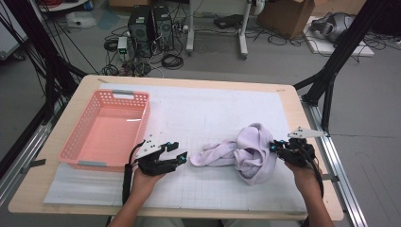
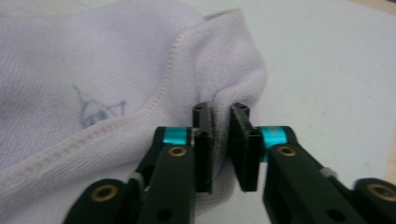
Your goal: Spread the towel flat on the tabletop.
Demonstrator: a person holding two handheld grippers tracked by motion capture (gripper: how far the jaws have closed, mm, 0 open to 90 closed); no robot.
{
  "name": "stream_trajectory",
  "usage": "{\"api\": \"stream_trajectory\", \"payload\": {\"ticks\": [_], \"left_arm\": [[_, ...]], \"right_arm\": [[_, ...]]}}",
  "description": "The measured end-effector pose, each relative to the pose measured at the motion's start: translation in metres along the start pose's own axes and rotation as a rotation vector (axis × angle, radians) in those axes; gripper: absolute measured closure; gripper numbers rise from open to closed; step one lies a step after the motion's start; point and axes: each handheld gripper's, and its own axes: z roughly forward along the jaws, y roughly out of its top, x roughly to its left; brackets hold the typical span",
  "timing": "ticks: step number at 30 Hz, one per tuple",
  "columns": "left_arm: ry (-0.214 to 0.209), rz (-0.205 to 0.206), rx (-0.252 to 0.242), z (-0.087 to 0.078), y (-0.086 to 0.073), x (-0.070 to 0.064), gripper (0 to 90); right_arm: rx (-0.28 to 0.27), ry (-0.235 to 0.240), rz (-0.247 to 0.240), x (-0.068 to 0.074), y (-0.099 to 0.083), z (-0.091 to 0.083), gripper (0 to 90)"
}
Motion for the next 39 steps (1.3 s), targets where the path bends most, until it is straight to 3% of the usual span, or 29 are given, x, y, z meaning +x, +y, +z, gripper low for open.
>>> {"api": "stream_trajectory", "payload": {"ticks": [1, 2, 3, 4, 5, 7, 8, 10, 11, 12, 13, 14, 15, 16, 17, 18, 19, 21, 24, 25, 26, 27, 28, 29, 30, 36, 37, 38, 39], "left_arm": [[-0.001, 0.001, 0.000, 0.000, 0.000, 0.000, 45.0], [-0.002, 0.001, 0.001, 0.000, 0.000, 0.000, 46.1], [-0.006, 0.008, 0.006, 0.000, 0.000, 0.000, 46.1], [-0.012, 0.010, 0.003, 0.001, 0.000, -0.002, 48.4], [-0.012, 0.010, 0.003, 0.001, 0.000, -0.002, 49.7], [-0.025, 0.011, 0.006, 0.003, 0.000, -0.003, 50.8], [-0.032, 0.013, 0.013, 0.003, 0.000, -0.004, 50.8], [-0.042, 0.014, 0.023, 0.006, -0.001, -0.005, 50.0], [-0.043, 0.016, 0.029, 0.007, -0.001, -0.006, 48.7], [-0.046, 0.018, 0.037, 0.008, -0.001, -0.007, 48.7], [-0.049, 0.021, 0.044, 0.009, -0.001, -0.008, 45.5], [-0.050, 0.022, 0.051, 0.010, -0.001, -0.009, 45.5], [-0.049, 0.021, 0.052, 0.010, -0.001, -0.010, 44.4], [-0.052, 0.021, 0.055, 0.010, -0.001, -0.010, 43.5], [-0.051, 0.019, 0.061, 0.011, -0.002, -0.010, 43.2], [-0.051, 0.019, 0.061, 0.011, -0.002, -0.010, 43.1], [-0.052, 0.021, 0.062, 0.011, -0.002, -0.009, 43.1], [-0.050, 0.021, 0.063, 0.011, -0.002, -0.009, 43.1], [-0.050, 0.025, 0.067, 0.011, -0.002, -0.009, 43.4], [-0.051, 0.023, 0.067, 0.012, -0.002, -0.009, 43.4], [-0.051, 0.023, 0.066, 0.012, -0.002, -0.009, 43.4], [-0.050, 0.022, 0.067, 0.012, -0.002, -0.009, 43.3], [-0.050, 0.022, 0.067, 0.012, -0.002, -0.009, 43.0], [-0.050, 0.021, 0.068, 0.013, -0.002, -0.010, 42.9], [-0.051, 0.020, 0.069, 0.013, -0.002, -0.010, 42.6], [-0.039, 0.011, 0.077, 0.023, 0.001, -0.010, 39.7], [-0.045, 0.010, 0.092, 0.026, 0.002, -0.011, 37.1], [-0.050, 0.009, 0.109, 0.031, 0.004, -0.011, 37.1], [-0.056, 0.008, 0.126, 0.037, 0.006, -0.013, 35.7]], "right_arm": [[0.000, 0.000, 0.000, 0.000, 0.000, 0.000, 74.5], [-0.041, -0.016, 0.035, -0.003, 0.003, -0.007, 69.8], [-0.041, -0.016, 0.035, -0.003, 0.003, -0.007, 69.8], [-0.097, -0.026, 0.035, -0.001, 0.014, -0.015, 63.6], [-0.097, -0.026, 0.035, -0.001, 0.014, -0.015, 63.6], [-0.128, 0.033, -0.006, 0.011, 0.030, -0.018, 55.9], [-0.128, 0.033, -0.006, 0.011, 0.030, -0.018, 55.9], [-0.084, 0.078, -0.080, 0.030, 0.043, -0.003, 47.4], [-0.068, 0.092, -0.086, 0.032, 0.045, 0.004, 46.2], [-0.068, 0.092, -0.086, 0.032, 0.045, 0.004, 46.2], [0.003, 0.096, -0.125, 0.038, 0.045, 0.025, 45.2], [0.003, 0.096, -0.125, 0.038, 0.045, 0.025, 45.2], [0.056, 0.074, -0.154, 0.040, 0.043, 0.035, 45.4], [0.136, 0.054, -0.166, 0.038, 0.037, 0.050, 50.6], [0.160, 0.051, -0.160, 0.035, 0.033, 0.055, 58.7], [0.160, 0.051, -0.160, 0.035, 0.033, 0.055, 58.7], [0.163, 0.049, -0.122, 0.025, 0.028, 0.058, 73.1], [0.144, 0.015, -0.102, 0.016, 0.026, 0.052, 78.7], [0.106, -0.092, -0.074, 0.003, 0.022, 0.039, 78.6], [0.106, -0.092, -0.074, 0.003, 0.022, 0.039, 78.6], [0.076, -0.183, -0.032, -0.005, 0.017, 0.029, 77.0], [0.067, -0.203, -0.005, -0.010, 0.014, 0.025, 74.9], [0.067, -0.203, -0.005, -0.010, 0.014, 0.025, 74.9], [0.036, -0.189, 0.056, -0.019, 0.008, 0.016, 70.7], [0.013, -0.188, 0.069, -0.021, 0.007, 0.011, 65.9], [-0.073, -0.183, 0.069, -0.021, 0.012, -0.013, 52.5], [-0.112, -0.129, 0.064, -0.017, 0.017, -0.020, 48.4], [-0.112, -0.129, 0.064, -0.017, 0.017, -0.020, 48.4], [-0.147, -0.064, 0.037, -0.008, 0.022, -0.024, 43.9]]}}
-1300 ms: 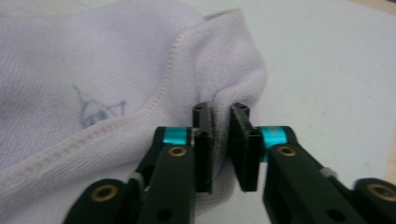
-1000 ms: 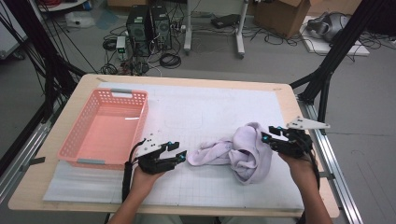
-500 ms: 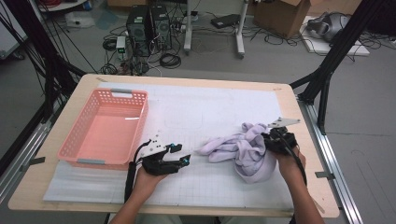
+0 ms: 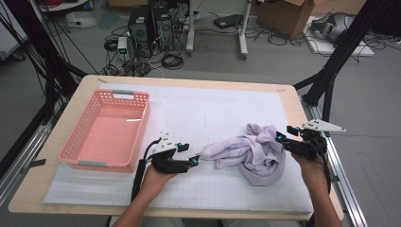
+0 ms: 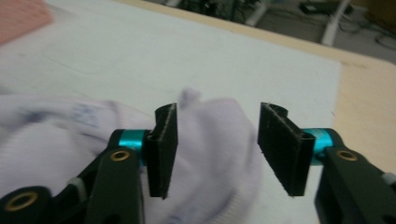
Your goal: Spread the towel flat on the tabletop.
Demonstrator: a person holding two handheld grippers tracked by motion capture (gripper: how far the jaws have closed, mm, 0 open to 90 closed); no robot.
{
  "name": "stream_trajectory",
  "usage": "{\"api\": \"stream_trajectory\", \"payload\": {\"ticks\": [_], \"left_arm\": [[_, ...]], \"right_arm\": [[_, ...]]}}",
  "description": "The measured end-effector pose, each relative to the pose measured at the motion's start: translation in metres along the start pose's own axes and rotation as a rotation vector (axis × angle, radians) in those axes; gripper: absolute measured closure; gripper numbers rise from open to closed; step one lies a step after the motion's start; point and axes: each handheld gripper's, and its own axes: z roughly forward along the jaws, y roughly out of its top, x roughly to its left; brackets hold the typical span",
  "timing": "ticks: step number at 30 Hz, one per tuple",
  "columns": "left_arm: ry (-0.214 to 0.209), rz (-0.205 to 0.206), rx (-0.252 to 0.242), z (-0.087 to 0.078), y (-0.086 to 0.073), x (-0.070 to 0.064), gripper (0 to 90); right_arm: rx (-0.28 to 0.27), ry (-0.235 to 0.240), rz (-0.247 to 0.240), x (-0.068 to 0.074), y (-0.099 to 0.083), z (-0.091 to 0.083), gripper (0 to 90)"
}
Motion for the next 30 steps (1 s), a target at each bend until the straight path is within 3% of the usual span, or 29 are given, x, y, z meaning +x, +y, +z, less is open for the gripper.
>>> {"api": "stream_trajectory", "payload": {"ticks": [1, 2, 3, 4, 5, 6, 7, 9, 11, 12, 13, 16, 17, 19, 24, 25, 26, 27, 28, 30], "left_arm": [[-0.005, 0.000, 0.006, 0.004, 0.002, -0.001, 35.7], [-0.007, 0.003, 0.018, 0.011, 0.004, -0.002, 34.6], [-0.005, -0.003, 0.029, 0.016, 0.005, -0.002, 34.6], [-0.007, -0.007, 0.056, 0.023, 0.007, -0.003, 33.5], [-0.003, -0.013, 0.079, 0.030, 0.008, -0.004, 33.5], [0.012, -0.011, 0.103, 0.037, 0.010, -0.006, 33.4], [0.006, 0.012, 0.135, 0.047, 0.011, -0.009, 33.6], [0.026, 0.022, 0.153, 0.053, 0.012, -0.010, 37.8], [0.017, 0.043, 0.172, 0.057, 0.012, -0.010, 59.0], [0.038, 0.063, 0.179, 0.057, 0.012, -0.010, 72.8], [0.053, 0.054, 0.175, 0.057, 0.012, -0.008, 85.1], [0.104, 0.039, 0.141, 0.046, 0.015, 0.002, 86.2], [0.119, 0.024, 0.108, 0.040, 0.018, 0.007, 86.4], [0.135, 0.024, 0.102, 0.034, 0.023, 0.012, 86.4], [0.153, 0.013, 0.065, 0.026, 0.042, 0.019, 86.4], [0.163, 0.027, 0.079, 0.027, 0.044, 0.020, 86.3], [0.163, 0.027, 0.079, 0.027, 0.044, 0.020, 86.2], [0.168, 0.023, 0.077, 0.027, 0.044, 0.021, 86.2], [0.167, 0.004, 0.073, 0.027, 0.043, 0.024, 85.9], [0.168, 0.005, 0.070, 0.027, 0.043, 0.025, 85.8]], "right_arm": [[0.000, 0.000, 0.000, 0.000, 0.000, 0.000, 43.9], [0.018, 0.091, -0.044, 0.012, 0.001, 0.005, 39.9], [0.018, 0.091, -0.044, 0.012, 0.001, 0.005, 39.9], [0.085, 0.118, -0.119, 0.024, -0.001, 0.016, 38.9], [0.085, 0.118, -0.119, 0.024, -0.001, 0.016, 38.9], [0.129, 0.117, -0.155, 0.028, -0.004, 0.024, 38.4], [0.215, 0.119, -0.154, 0.032, -0.014, 0.044, 38.0], [0.235, 0.113, -0.155, 0.032, -0.019, 0.050, 38.8], [0.284, 0.098, -0.143, 0.030, -0.028, 0.061, 46.7], [0.282, 0.090, -0.150, 0.029, -0.031, 0.062, 54.7], [0.288, 0.077, -0.135, 0.026, -0.035, 0.059, 70.5], [0.287, 0.096, -0.111, 0.023, -0.038, 0.054, 76.3], [0.290, 0.139, -0.123, 0.024, -0.042, 0.045, 79.6], [0.295, 0.180, -0.141, 0.027, -0.045, 0.038, 80.9], [0.315, 0.243, -0.182, 0.032, -0.046, 0.025, 79.1], [0.288, 0.223, -0.202, 0.034, -0.039, 0.021, 60.9], [0.288, 0.223, -0.202, 0.034, -0.039, 0.021, 60.9], [0.262, 0.216, -0.198, 0.034, -0.035, 0.019, 58.7], [0.173, 0.236, -0.177, 0.034, -0.022, 0.014, 54.7], [0.106, 0.257, -0.188, 0.039, -0.004, 0.014, 53.4]]}}
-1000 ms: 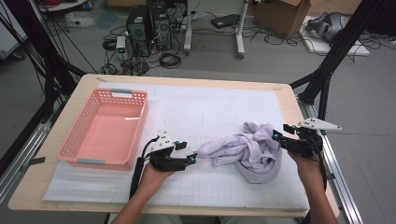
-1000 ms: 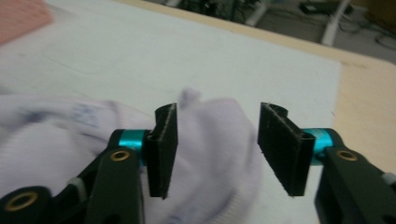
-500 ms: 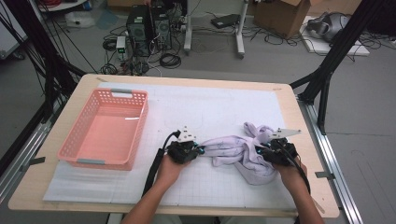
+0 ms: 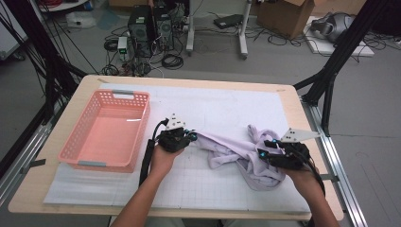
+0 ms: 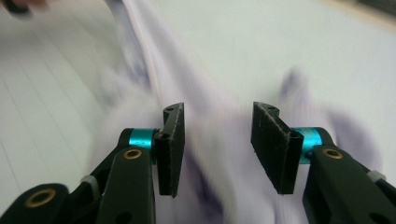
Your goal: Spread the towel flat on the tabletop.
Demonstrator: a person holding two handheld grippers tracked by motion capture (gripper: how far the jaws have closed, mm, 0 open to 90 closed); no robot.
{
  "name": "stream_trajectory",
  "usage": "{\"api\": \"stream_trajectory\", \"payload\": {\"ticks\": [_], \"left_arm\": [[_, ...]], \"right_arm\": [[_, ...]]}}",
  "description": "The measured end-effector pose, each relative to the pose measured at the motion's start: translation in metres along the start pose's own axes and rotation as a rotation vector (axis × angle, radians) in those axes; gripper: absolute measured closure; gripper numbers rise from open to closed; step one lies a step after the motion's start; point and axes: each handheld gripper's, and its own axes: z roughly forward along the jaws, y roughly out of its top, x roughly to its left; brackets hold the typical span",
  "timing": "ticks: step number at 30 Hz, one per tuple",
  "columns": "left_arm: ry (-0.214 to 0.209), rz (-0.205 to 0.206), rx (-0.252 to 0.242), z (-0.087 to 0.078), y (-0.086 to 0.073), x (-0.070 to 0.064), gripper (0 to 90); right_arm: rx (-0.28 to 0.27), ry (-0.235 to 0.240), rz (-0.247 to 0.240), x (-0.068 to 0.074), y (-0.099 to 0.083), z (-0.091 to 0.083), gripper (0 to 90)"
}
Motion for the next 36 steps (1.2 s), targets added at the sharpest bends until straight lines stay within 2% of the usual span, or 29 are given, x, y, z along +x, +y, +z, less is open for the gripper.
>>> {"api": "stream_trajectory", "payload": {"ticks": [2, 3, 4, 5, 8, 9, 11, 13, 14, 17, 19, 20, 21, 22, 23, 24, 25, 26, 27, 28, 29, 30, 32, 33, 34, 35, 36], "left_arm": [[0.002, -0.007, -0.010, 0.001, 0.000, 0.000, 85.6], [-0.001, -0.009, -0.013, 0.001, 0.000, 0.001, 85.6], [-0.001, -0.012, -0.015, 0.002, 0.000, 0.002, 85.6], [-0.001, -0.013, -0.009, 0.002, -0.001, 0.003, 85.6], [0.002, -0.023, -0.015, 0.002, -0.001, 0.006, 85.6], [0.006, -0.030, -0.025, 0.002, -0.001, 0.007, 85.7], [0.012, -0.033, -0.031, 0.000, -0.001, 0.009, 85.8], [0.026, -0.037, -0.034, -0.001, -0.001, 0.013, 85.9], [0.028, -0.042, -0.036, -0.002, -0.001, 0.015, 86.0], [0.039, -0.047, -0.036, -0.004, -0.002, 0.018, 86.0], [0.049, -0.048, -0.038, -0.005, -0.002, 0.020, 85.8], [0.054, -0.056, -0.043, -0.004, -0.003, 0.020, 84.4], [0.063, -0.064, -0.043, -0.004, -0.003, 0.020, 76.5], [0.073, -0.087, -0.046, -0.004, -0.003, 0.020, 51.0], [0.074, -0.108, -0.050, -0.003, -0.003, 0.020, 47.2], [0.065, -0.117, -0.056, -0.003, -0.003, 0.019, 47.2], [0.066, -0.111, -0.056, -0.002, -0.003, 0.018, 43.6], [0.066, -0.107, -0.054, -0.001, -0.002, 0.016, 43.6], [0.056, -0.106, -0.057, -0.001, -0.002, 0.014, 42.4], [0.054, -0.109, -0.058, 0.000, -0.002, 0.013, 42.4], [0.051, -0.106, -0.057, 0.000, -0.002, 0.013, 42.4], [0.046, -0.109, -0.060, 0.001, -0.002, 0.012, 42.5], [0.038, -0.112, -0.056, 0.002, -0.002, 0.011, 42.5], [0.033, -0.114, -0.052, 0.003, -0.003, 0.011, 43.2], [0.027, -0.114, -0.051, 0.004, -0.003, 0.011, 43.4], [0.018, -0.113, -0.045, 0.005, -0.004, 0.010, 44.4], [0.007, -0.112, -0.040, 0.007, -0.004, 0.009, 45.4]], "right_arm": [[-0.013, 0.012, -0.031, 0.003, 0.014, 0.008, 48.9], [-0.013, 0.012, -0.031, 0.003, 0.014, 0.008, 48.9], [0.000, 0.040, -0.061, 0.008, 0.027, 0.024, 47.5], [0.000, 0.040, -0.061, 0.008, 0.027, 0.024, 47.5], [0.064, 0.085, -0.103, 0.014, 0.038, 0.056, 45.8], [0.103, 0.118, -0.107, 0.017, 0.039, 0.076, 44.1], [0.114, 0.134, -0.107, 0.018, 0.039, 0.083, 44.4], [0.152, 0.159, -0.126, 0.021, 0.038, 0.100, 44.9], [0.178, 0.171, -0.133, 0.022, 0.038, 0.109, 48.5], [0.228, 0.212, -0.153, 0.023, 0.040, 0.122, 76.3], [0.211, 0.225, -0.142, 0.019, 0.043, 0.122, 79.6], [0.182, 0.227, -0.113, 0.013, 0.046, 0.121, 79.8], [0.148, 0.227, -0.088, 0.007, 0.048, 0.118, 79.8], [0.125, 0.222, -0.064, 0.002, 0.050, 0.117, 79.7], [0.078, 0.178, -0.017, -0.011, 0.053, 0.112, 79.2], [0.078, 0.178, -0.017, -0.011, 0.053, 0.112, 79.2], [0.050, 0.106, 0.012, -0.025, 0.055, 0.111, 79.2], [0.050, 0.106, 0.012, -0.025, 0.055, 0.111, 79.2], [0.048, 0.067, 0.030, -0.031, 0.055, 0.111, 79.3], [0.038, -0.001, 0.058, -0.043, 0.056, 0.112, 79.7], [0.038, -0.001, 0.058, -0.043, 0.056, 0.112, 79.7], [0.031, -0.024, 0.066, -0.047, 0.056, 0.112, 79.9], [0.010, -0.100, 0.105, -0.057, 0.056, 0.111, 79.8], [0.005, -0.175, 0.115, -0.064, 0.057, 0.109, 79.7], [0.002, -0.215, 0.128, -0.067, 0.056, 0.108, 79.2], [-0.002, -0.248, 0.145, -0.070, 0.055, 0.106, 78.0], [-0.003, -0.253, 0.169, -0.074, 0.052, 0.105, 74.6]]}}
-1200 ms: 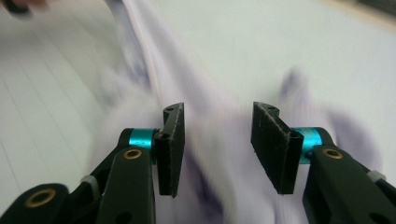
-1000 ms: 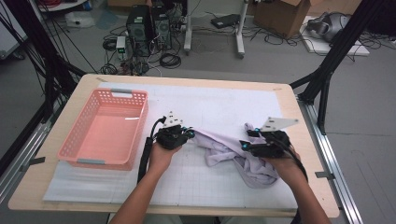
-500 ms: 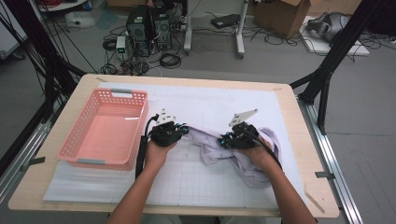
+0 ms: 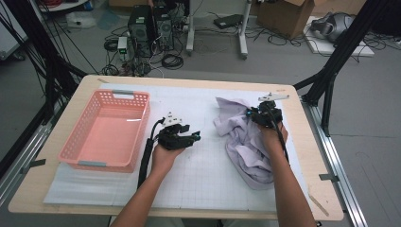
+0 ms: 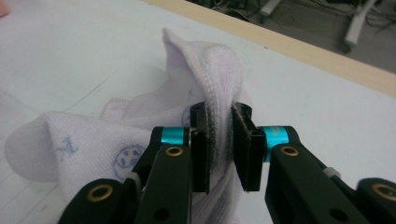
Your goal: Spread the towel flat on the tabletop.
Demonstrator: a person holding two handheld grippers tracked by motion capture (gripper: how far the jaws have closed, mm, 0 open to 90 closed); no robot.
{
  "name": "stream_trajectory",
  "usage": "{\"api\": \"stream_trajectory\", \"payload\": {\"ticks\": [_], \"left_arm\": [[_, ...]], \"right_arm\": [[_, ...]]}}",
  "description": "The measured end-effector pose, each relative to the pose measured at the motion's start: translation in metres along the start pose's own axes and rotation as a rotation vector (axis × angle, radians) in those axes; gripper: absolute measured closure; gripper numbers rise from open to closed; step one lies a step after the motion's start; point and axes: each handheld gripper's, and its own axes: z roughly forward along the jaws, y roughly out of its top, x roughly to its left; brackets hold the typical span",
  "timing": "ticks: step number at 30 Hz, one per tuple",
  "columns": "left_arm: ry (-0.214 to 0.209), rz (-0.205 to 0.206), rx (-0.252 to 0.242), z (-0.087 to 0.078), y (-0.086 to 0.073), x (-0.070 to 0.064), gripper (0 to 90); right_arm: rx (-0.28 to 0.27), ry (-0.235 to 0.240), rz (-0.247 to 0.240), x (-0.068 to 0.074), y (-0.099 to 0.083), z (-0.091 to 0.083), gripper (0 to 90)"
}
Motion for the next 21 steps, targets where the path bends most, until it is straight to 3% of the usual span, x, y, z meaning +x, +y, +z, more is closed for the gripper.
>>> {"api": "stream_trajectory", "payload": {"ticks": [1, 4, 7, 10, 13, 16, 19, 21], "left_arm": [[-0.014, 0.004, 0.009, 0.002, -0.001, -0.001, 45.4], [-0.052, 0.008, 0.023, 0.009, -0.003, -0.006, 49.7], [-0.073, 0.003, 0.038, 0.019, -0.006, -0.010, 49.9], [-0.082, -0.011, 0.040, 0.028, -0.009, -0.014, 49.2], [-0.097, -0.043, 0.025, 0.037, -0.008, -0.017, 45.8], [-0.114, -0.029, 0.050, 0.049, -0.004, -0.024, 42.4], [-0.126, 0.017, 0.063, 0.065, -0.001, -0.037, 42.2], [-0.127, 0.020, 0.111, 0.078, -0.002, -0.043, 42.2]], "right_arm": [[0.000, 0.000, 0.000, 0.000, 0.000, 0.000, 74.6], [-0.031, -0.011, 0.072, -0.007, -0.002, -0.011, 60.6], [-0.069, -0.005, 0.084, -0.008, -0.001, -0.023, 56.4], [-0.110, 0.000, 0.072, -0.008, -0.002, -0.043, 55.1], [-0.116, 0.000, 0.037, -0.004, -0.010, -0.059, 55.1], [-0.114, 0.006, 0.004, 0.000, -0.030, -0.076, 55.1], [-0.113, 0.024, -0.002, 0.002, -0.040, -0.083, 55.4], [-0.110, 0.031, -0.003, 0.005, -0.050, -0.089, 55.1]]}}
